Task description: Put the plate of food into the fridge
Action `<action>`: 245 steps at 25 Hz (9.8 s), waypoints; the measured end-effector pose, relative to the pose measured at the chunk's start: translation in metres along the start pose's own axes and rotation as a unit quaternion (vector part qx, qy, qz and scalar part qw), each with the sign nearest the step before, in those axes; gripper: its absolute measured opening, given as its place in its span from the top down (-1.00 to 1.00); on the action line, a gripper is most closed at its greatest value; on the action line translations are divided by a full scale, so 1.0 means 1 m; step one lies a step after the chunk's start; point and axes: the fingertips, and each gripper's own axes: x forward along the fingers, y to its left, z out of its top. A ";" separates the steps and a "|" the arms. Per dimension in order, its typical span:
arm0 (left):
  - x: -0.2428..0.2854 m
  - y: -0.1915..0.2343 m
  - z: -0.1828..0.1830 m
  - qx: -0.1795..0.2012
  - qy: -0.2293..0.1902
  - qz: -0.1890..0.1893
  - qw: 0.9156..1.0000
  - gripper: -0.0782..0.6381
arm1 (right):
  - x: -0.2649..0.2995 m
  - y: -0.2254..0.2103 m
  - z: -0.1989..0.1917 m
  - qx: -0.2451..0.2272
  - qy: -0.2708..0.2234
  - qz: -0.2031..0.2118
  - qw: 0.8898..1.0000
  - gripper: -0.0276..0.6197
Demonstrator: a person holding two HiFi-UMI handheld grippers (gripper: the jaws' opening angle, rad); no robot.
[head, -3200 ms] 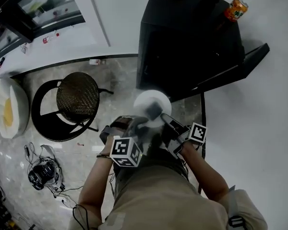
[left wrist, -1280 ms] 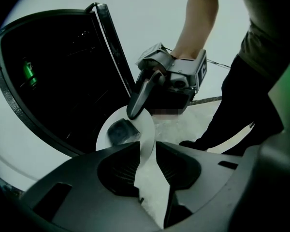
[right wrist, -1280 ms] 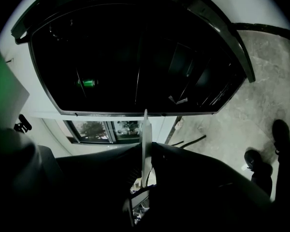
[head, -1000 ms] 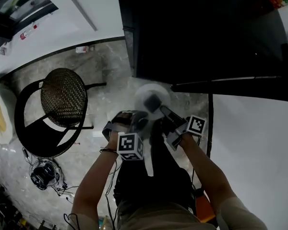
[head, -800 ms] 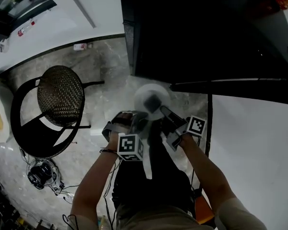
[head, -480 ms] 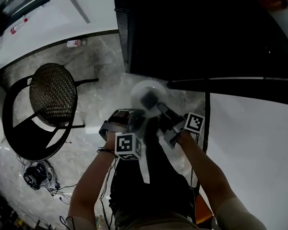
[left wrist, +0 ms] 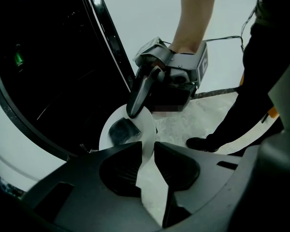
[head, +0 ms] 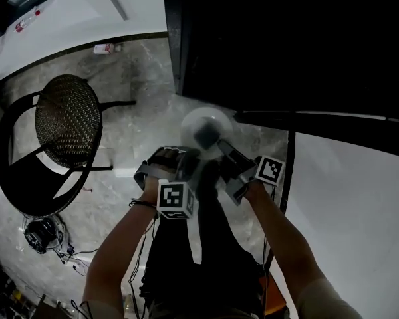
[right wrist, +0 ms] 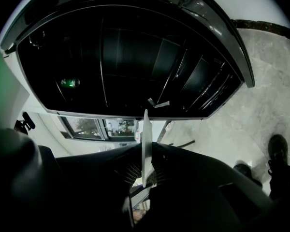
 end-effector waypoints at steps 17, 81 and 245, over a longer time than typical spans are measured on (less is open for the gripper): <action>0.037 -0.008 -0.022 0.026 0.010 0.003 1.000 0.60 | 0.022 -0.035 0.008 -0.010 0.001 0.003 1.000 0.77; 0.170 0.033 -0.054 -0.028 0.031 0.023 0.999 0.61 | 0.081 -0.142 0.089 0.047 -0.060 0.016 0.997 0.77; 0.305 0.121 -0.087 0.088 0.150 0.088 0.981 0.52 | 0.046 -0.246 0.036 -0.217 0.112 -0.145 0.959 0.80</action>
